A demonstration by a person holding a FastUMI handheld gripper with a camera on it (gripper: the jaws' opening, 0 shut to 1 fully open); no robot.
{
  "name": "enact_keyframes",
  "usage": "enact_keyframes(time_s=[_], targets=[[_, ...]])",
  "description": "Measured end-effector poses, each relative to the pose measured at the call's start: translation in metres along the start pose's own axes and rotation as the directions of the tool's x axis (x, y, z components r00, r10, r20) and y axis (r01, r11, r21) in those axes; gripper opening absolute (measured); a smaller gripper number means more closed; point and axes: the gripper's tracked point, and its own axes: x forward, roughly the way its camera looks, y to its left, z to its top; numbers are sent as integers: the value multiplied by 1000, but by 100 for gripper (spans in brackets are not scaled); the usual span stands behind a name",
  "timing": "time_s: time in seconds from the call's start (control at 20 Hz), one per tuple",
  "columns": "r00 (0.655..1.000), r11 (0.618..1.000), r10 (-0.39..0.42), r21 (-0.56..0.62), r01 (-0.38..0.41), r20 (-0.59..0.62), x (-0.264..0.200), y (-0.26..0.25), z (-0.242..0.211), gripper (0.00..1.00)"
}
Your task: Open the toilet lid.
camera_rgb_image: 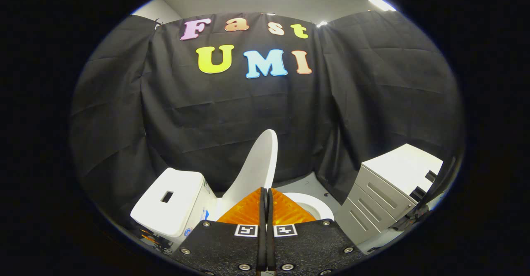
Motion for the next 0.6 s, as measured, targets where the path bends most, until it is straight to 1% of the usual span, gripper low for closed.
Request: enact_keyframes(time_s=[0.45,0.6], targets=[[999,996,40,-78,-37,36,-5,41,13,0],[998,995,40,-96,-36,43,-7,52,15,0]])
